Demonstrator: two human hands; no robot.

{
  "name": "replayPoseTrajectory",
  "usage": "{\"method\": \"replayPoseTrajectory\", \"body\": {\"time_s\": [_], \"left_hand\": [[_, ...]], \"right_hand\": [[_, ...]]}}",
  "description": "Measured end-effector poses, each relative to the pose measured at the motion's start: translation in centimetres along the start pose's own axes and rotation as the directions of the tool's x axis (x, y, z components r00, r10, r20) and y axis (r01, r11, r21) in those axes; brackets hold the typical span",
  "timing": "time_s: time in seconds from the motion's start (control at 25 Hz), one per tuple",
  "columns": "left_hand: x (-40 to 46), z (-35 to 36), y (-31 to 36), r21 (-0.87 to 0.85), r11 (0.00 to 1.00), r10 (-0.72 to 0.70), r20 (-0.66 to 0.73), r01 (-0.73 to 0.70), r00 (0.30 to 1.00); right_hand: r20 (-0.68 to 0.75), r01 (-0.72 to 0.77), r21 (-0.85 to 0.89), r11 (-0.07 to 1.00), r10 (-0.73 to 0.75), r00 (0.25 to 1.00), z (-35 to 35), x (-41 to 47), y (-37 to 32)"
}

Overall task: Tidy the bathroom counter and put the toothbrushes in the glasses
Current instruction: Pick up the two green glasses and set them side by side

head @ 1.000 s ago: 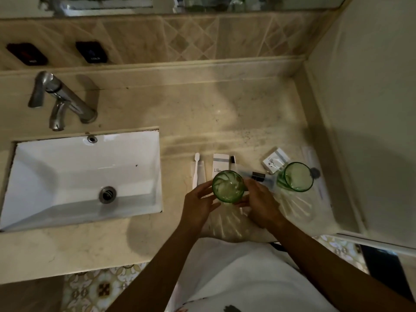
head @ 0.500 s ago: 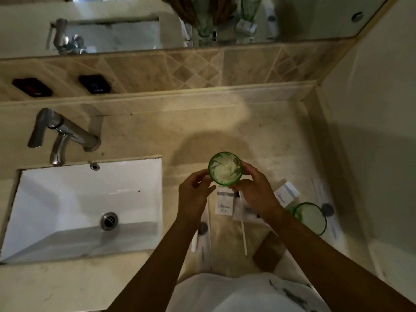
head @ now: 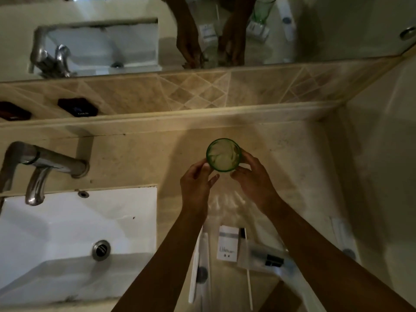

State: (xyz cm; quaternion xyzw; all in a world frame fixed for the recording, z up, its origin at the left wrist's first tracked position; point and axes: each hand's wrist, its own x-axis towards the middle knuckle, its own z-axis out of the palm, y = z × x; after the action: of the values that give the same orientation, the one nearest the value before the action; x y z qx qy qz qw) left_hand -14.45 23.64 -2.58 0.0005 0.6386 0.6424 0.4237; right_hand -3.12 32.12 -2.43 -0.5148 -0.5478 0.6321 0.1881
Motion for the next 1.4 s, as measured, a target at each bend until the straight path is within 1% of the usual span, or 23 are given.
{"method": "replayPoseTrajectory", "body": {"time_s": [0.16, 0.36, 0.56, 0.76, 1.04, 1.24, 1.4], "left_hand": [[2.8, 1.5, 0.3, 0.033, 0.999, 0.006, 0.006, -0.006, 1.0], [4.9, 2.6, 1.2, 0.011, 1.0, -0.009, 0.004, 0.009, 1.0], [5.6, 2.6, 1.4, 0.029, 0.999, 0.022, -0.006, -0.022, 1.0], [6.0, 0.6, 2.2, 0.048, 0.996, 0.082, -0.091, -0.078, 0.993], [7.8, -3.8, 4.4, 0.037, 0.994, 0.107, -0.211, -0.101, 0.972], [8.9, -5.2, 4.5, 0.022, 0.994, 0.114, -0.22, -0.112, 0.969], [9.3, -5.5, 4.3, 0.004, 0.993, 0.115, -0.212, -0.117, 0.971]], "right_hand": [[0.014, 0.037, -0.004, 0.999, -0.037, 0.999, -0.2, 2.7, -1.1], [-0.02, -0.021, -0.021, 1.0, 0.021, 1.0, 0.1, 5.4, -1.0], [-0.021, 0.023, -0.02, 1.0, -0.023, 0.999, 0.7, 6.1, -1.6], [0.05, 0.049, -0.036, 0.998, -0.047, 0.998, 3.6, 6.8, -2.1], [0.16, 0.115, -0.075, 0.991, -0.102, 0.982, 9.5, 7.6, -3.6], [0.188, 0.096, -0.053, 0.994, -0.084, 0.979, 11.1, 8.2, -4.2], [0.163, 0.089, -0.082, 0.993, -0.075, 0.984, 11.5, 8.6, -3.6]]}}
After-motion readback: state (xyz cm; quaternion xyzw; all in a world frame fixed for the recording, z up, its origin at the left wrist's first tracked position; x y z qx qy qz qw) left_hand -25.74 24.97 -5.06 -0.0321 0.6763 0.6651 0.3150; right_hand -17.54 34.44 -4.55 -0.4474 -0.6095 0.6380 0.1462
